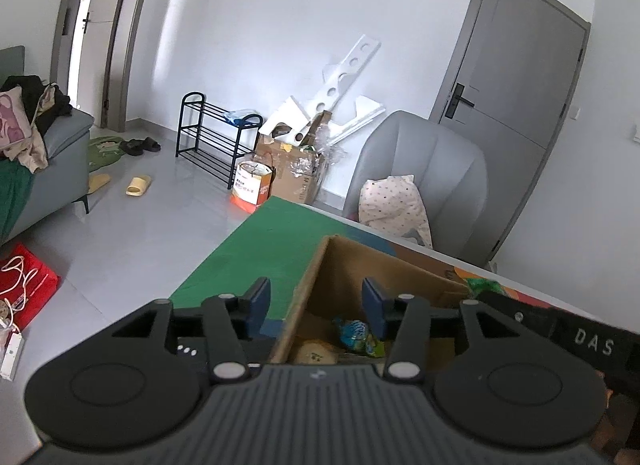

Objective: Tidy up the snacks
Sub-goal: 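Open both grippers to drop the packs into the box, then move both grippers back over the remaining snacks on the table, then grasp the green wrapped snack with the left gripper, then hold the green snack in the left gripper while the right gripper reaches for the pink candy pack, then carry the green snack and pink pack over the cardboard box with both grippers, then open both grippers to drop the packs into the box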

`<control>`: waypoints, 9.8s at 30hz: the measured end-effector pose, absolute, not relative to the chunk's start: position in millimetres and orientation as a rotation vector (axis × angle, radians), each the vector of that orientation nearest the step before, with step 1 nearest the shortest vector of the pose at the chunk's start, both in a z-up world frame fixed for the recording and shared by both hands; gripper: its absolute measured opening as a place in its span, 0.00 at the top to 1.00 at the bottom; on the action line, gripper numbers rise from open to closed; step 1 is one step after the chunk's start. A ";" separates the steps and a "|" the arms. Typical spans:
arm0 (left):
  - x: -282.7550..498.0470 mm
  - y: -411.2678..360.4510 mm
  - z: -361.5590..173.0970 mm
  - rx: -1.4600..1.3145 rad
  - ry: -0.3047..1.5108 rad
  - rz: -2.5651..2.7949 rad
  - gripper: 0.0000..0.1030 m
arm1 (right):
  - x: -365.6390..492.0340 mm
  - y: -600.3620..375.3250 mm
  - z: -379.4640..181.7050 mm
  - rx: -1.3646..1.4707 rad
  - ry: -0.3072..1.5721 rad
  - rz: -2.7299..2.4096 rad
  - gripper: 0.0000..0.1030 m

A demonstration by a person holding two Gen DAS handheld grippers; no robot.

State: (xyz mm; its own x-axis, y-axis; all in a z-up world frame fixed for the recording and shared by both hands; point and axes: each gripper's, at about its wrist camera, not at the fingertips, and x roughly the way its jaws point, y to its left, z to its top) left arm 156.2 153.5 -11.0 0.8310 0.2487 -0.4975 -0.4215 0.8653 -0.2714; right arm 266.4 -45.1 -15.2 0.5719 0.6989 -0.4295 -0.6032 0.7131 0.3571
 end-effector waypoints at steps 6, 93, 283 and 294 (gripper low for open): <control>149.3 153.8 -8.9 -0.384 0.464 0.389 0.29 | 271.8 -57.7 -12.5 0.224 0.575 0.716 0.39; 205.2 -73.0 -99.4 -0.290 0.706 0.242 0.34 | 270.6 -329.0 -109.3 0.341 0.693 0.289 0.18; 151.6 147.0 -2.9 -0.380 0.464 0.353 0.24 | 262.0 -64.4 -12.4 0.127 0.575 0.755 0.57; 146.3 126.8 -2.0 -0.332 0.463 0.342 0.09 | 254.6 -98.0 -20.3 0.138 0.608 0.664 0.42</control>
State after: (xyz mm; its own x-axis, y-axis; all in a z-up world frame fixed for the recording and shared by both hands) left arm 146.3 126.8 -2.0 0.8406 0.2432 -0.4839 -0.3912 0.8906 -0.2320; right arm 254.6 -98.0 -20.3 0.6222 0.6151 -0.4842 -0.5367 0.7855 0.3082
